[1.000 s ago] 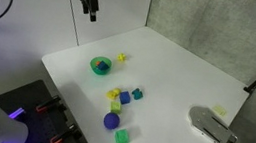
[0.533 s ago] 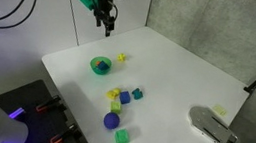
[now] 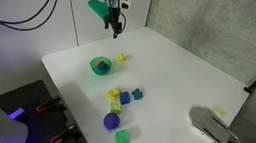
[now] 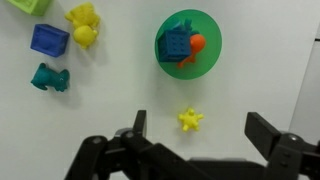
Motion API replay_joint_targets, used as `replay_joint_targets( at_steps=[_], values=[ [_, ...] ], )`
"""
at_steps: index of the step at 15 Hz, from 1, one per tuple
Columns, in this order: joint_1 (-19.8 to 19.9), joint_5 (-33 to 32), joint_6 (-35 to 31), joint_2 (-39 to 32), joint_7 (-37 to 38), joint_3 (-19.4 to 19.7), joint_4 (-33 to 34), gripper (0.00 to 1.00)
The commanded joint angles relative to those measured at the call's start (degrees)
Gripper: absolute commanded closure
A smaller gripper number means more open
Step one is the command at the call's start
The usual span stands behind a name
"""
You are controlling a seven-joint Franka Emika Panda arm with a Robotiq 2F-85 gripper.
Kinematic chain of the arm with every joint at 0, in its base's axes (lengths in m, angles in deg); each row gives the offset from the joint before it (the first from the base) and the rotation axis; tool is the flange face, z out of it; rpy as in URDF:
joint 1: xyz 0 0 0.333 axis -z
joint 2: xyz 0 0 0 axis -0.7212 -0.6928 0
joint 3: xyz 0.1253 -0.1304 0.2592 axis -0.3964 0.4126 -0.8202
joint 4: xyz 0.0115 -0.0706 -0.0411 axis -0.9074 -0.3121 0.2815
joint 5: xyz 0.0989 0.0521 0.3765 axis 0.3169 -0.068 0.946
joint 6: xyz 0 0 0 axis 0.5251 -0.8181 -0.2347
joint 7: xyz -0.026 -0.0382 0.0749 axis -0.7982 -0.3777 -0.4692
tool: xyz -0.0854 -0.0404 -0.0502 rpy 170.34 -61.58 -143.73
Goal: Put the yellow thing onto the bowl
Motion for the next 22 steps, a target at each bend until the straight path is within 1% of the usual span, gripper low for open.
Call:
replay_joint_targets(
  at_steps=[1, 5, 6, 10, 13, 18, 22],
  values=[
    [-1.1, 0.3, 0.1, -0.8, -0.2, 0.9, 1.0, 0.00],
    [-1.3, 0.3, 0.2, -1.6, -0.2, 0.9, 2.1, 0.00],
    [-1.6, -1.1, 0.2, -2.9, 1.7, 1.5, 3.1, 0.00],
    [-2.7, -2.8, -0.1, -8.2, 2.4, 2.5, 5.7, 0.00],
    [-3.6, -4.0, -2.0, -13.1, 2.0, 3.3, 8.4, 0.00],
    [-5.3, -4.7, -5.7, -22.1, 1.9, 4.5, 14.9, 0.00],
    [-7.0, -5.5, -6.6, -29.9, 2.1, 5.6, 22.3, 0.00]
  ],
)
